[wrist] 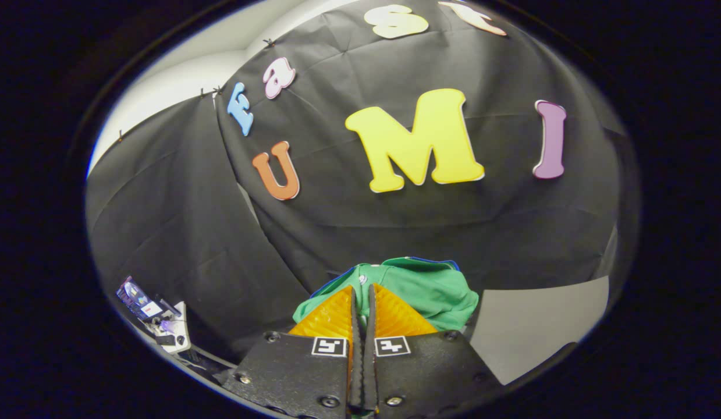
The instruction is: Put the clothes into the washing machine and then close the washing machine lid.
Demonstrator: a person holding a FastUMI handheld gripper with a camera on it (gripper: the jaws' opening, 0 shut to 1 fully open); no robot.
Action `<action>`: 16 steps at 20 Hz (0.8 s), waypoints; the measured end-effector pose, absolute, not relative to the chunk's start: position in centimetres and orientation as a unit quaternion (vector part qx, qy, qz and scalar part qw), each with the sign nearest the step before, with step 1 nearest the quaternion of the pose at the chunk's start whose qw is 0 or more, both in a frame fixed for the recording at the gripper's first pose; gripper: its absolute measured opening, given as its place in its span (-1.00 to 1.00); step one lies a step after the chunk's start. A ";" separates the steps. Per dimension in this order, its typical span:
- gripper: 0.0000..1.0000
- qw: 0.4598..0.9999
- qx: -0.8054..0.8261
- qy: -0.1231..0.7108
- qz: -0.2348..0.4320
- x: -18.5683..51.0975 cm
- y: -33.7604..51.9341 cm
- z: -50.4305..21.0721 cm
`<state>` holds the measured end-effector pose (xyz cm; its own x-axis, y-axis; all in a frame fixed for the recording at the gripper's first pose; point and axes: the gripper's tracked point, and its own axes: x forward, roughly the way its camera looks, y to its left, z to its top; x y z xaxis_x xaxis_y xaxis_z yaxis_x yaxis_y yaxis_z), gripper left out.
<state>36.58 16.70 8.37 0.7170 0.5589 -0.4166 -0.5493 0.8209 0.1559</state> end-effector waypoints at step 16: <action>-0.91 0.907 -0.022 0.296 0.297 38.1 24.0 -4.3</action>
<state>38.14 24.03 -4.28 0.6477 0.5261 -0.5511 -0.5524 0.8224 0.1359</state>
